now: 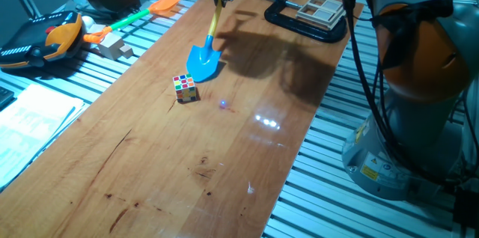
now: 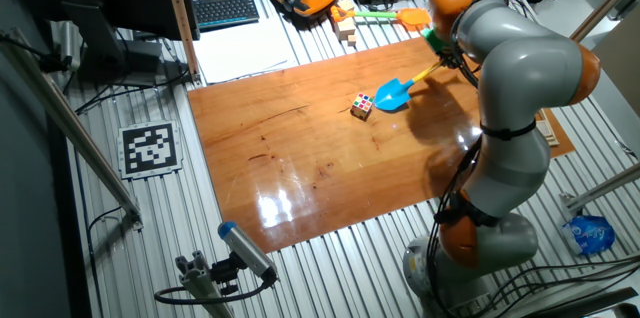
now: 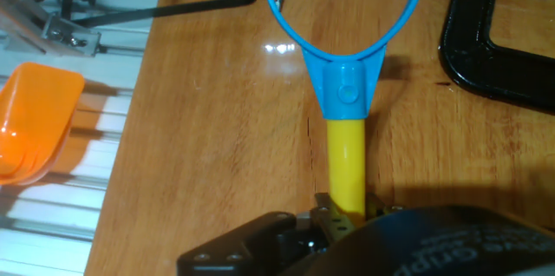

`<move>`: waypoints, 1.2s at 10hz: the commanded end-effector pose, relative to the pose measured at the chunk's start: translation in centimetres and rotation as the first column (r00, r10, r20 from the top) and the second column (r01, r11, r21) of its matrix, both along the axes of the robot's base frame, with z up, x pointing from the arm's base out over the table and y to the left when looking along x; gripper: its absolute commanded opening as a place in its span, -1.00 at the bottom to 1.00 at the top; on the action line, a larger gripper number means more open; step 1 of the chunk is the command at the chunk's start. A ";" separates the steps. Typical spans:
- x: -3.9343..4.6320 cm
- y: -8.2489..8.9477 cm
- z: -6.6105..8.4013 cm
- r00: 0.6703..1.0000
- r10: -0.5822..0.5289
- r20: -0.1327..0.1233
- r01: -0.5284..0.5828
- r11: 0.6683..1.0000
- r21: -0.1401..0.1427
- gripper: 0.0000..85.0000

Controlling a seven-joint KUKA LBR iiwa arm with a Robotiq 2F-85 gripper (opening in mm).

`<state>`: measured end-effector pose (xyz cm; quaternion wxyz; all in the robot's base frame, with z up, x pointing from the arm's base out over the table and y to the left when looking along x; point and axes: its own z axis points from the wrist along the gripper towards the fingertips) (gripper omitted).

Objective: Use a shovel to scoop up an object

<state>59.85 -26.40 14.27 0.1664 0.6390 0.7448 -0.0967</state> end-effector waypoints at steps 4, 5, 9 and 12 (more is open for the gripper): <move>0.03 0.4 0.0 1.000 -0.004 -0.004 0.004 1.000 -0.003 -1.00; 0.06 0.5 0.0 1.000 -0.006 -0.003 0.006 1.000 -0.003 -1.00; 0.13 0.7 -0.1 1.000 -0.009 -0.014 0.009 1.000 0.006 -1.00; 0.20 0.9 -0.1 1.000 0.006 -0.013 -0.006 1.000 0.011 -1.00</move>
